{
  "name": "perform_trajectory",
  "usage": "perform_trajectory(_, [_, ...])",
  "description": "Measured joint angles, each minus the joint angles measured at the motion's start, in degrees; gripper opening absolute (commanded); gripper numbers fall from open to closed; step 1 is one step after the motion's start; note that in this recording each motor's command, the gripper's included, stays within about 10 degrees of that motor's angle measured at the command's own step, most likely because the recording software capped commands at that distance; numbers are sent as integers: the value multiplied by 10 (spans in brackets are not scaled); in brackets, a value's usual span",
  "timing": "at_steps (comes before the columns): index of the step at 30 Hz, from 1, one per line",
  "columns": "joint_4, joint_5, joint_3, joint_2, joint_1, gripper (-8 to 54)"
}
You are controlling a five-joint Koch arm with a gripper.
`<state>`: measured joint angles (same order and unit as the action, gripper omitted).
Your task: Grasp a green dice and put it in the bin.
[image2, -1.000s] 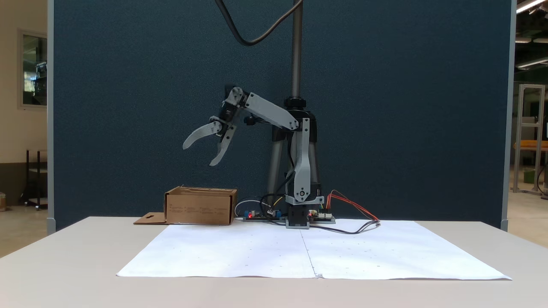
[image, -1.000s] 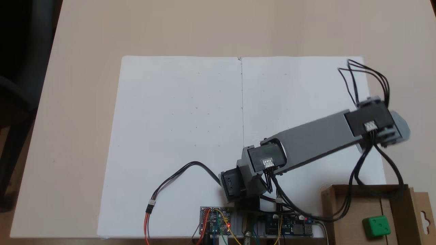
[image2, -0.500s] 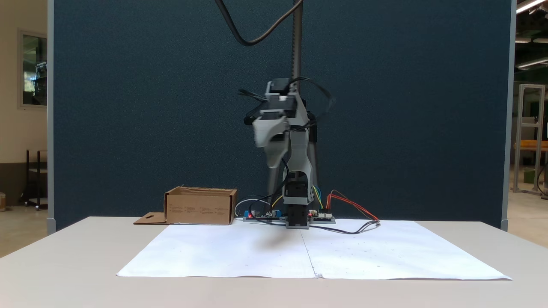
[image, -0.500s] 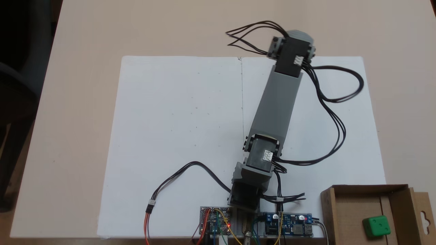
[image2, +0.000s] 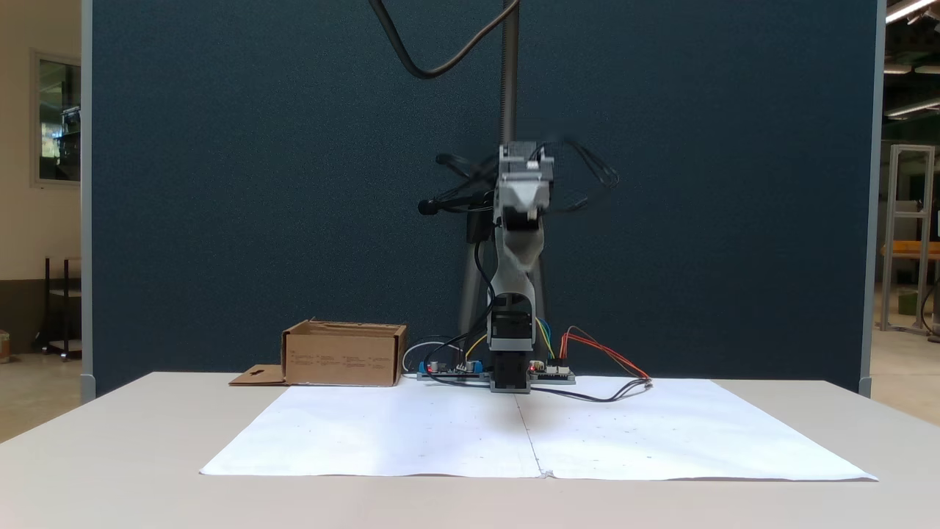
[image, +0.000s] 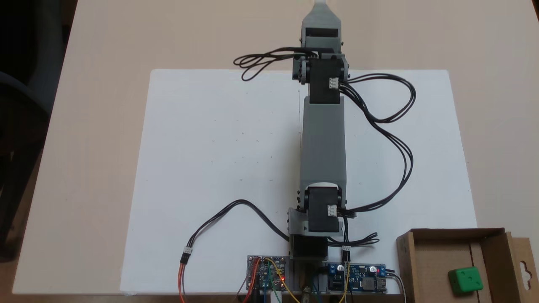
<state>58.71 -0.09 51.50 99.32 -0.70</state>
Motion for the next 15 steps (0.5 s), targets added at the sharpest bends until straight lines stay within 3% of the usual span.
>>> perform_trajectory(9, [-200,0,452,130,-16,433])
perform_trajectory(15, [-322,0,497,148,-2,434])
